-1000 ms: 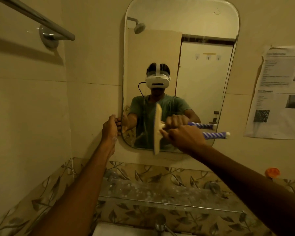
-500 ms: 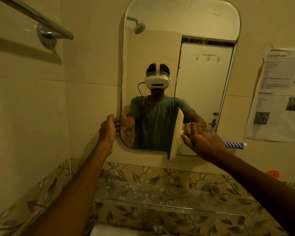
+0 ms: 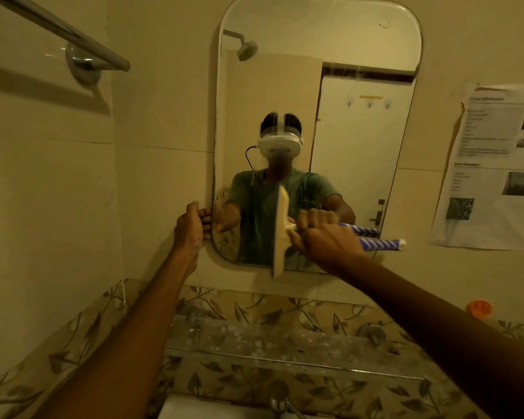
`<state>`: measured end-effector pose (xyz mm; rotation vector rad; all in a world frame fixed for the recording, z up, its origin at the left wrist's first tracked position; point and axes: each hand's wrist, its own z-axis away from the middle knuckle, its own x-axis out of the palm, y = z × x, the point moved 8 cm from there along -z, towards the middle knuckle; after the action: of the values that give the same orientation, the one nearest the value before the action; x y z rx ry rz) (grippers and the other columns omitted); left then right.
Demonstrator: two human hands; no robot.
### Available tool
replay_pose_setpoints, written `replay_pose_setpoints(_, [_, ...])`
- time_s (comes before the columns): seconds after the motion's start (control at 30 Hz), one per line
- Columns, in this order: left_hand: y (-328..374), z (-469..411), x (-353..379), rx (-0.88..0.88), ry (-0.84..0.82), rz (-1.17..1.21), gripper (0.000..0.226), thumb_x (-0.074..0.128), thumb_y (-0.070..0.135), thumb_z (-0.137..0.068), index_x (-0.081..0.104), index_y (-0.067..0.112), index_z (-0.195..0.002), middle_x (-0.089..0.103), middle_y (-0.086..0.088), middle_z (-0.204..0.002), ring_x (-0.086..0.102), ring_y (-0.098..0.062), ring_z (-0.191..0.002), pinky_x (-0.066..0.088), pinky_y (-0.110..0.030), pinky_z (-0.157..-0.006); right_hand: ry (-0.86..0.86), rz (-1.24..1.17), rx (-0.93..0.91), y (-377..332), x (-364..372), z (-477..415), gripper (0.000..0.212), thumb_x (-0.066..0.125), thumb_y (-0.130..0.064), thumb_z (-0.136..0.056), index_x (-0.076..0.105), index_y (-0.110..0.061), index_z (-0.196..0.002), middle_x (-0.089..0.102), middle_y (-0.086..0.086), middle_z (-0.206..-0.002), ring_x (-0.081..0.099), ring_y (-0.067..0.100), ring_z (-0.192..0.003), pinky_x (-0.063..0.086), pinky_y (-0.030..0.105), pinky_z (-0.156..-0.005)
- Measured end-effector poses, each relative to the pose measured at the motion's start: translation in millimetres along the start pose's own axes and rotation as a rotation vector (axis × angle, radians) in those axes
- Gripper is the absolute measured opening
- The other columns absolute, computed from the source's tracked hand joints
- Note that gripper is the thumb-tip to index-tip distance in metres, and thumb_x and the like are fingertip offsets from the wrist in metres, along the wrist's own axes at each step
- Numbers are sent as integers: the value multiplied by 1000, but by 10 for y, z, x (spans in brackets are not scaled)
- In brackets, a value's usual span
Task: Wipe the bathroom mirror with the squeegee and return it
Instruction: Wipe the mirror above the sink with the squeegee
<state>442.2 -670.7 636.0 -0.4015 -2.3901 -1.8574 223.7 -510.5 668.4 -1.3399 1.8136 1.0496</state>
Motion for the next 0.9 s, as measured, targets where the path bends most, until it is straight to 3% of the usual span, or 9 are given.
replay_pose_setpoints(0.1, [31,-14,1,21,1,-49,44,30,38,-101,61,17,-78,65,-5,-77,61,-21,-72,48,-33,-67,12,81,38,478,3,310,45,24,-54,-101,39,-26,-131,48,6,-128,55,21,-100,53,33,-72])
replay_pose_setpoints(0.17, [75,-18,-5,45,-7,-94,43,31,39,-101,60,18,-78,64,-4,-76,60,-22,-73,48,-33,-66,21,158,24,491,-83,456,34,34,-45,-103,52,-24,-122,56,3,-95,52,17,-73,57,37,-64])
replay_pose_setpoints(0.27, [262,-29,-14,134,-5,-142,41,34,42,-101,61,19,-80,64,-6,-79,62,-24,-78,51,-37,-72,50,120,2,282,-259,441,42,31,-48,-103,64,-21,-103,40,-9,-63,49,11,-58,56,33,-62])
replay_pose_setpoints(0.33, [491,-62,19,203,2,-105,39,38,42,-100,63,20,-82,66,-7,-82,62,-25,-83,51,-41,-80,43,54,-25,15,-346,241,54,21,-53,-101,65,-21,-100,47,-9,-70,48,8,-63,49,27,-63])
replay_pose_setpoints(0.4, [727,-100,85,235,9,-81,38,39,41,-100,64,20,-80,65,-5,-79,61,-24,-83,51,-41,-82,78,38,-70,-308,-417,-55,63,14,-58,-99,64,-20,-109,58,1,-95,51,12,-78,47,29,-69])
replay_pose_setpoints(0.47, [894,-130,157,228,-2,-26,41,38,40,-101,65,19,-79,67,-4,-77,63,-22,-81,51,-41,-83,141,49,-86,-593,-496,-344,74,6,-63,-94,58,-16,-118,58,11,-118,55,21,-100,47,36,-83])
replay_pose_setpoints(0.57, [1013,-167,220,202,-9,-4,44,34,42,-100,65,19,-78,68,-2,-77,64,-21,-78,53,-42,-83,161,54,-89,-823,-573,-627,66,15,-58,-98,54,-10,-121,57,20,-124,54,35,-114,42,51,-98])
replay_pose_setpoints(0.77, [1022,-177,215,161,33,-41,39,39,38,-98,64,22,-73,66,-3,-77,64,-27,-86,53,-49,-89,182,5,-37,-179,-527,-505,61,14,-55,-96,52,-19,-127,60,7,-121,57,23,-110,47,40,-93])
replay_pose_setpoints(0.9, [1017,-174,235,157,36,-35,36,41,38,-92,64,22,-70,68,-7,-83,66,-32,-95,53,-54,-91,182,32,81,590,-591,-42,48,16,-46,-99,44,-27,-134,55,2,-127,56,20,-109,43,29,-68])
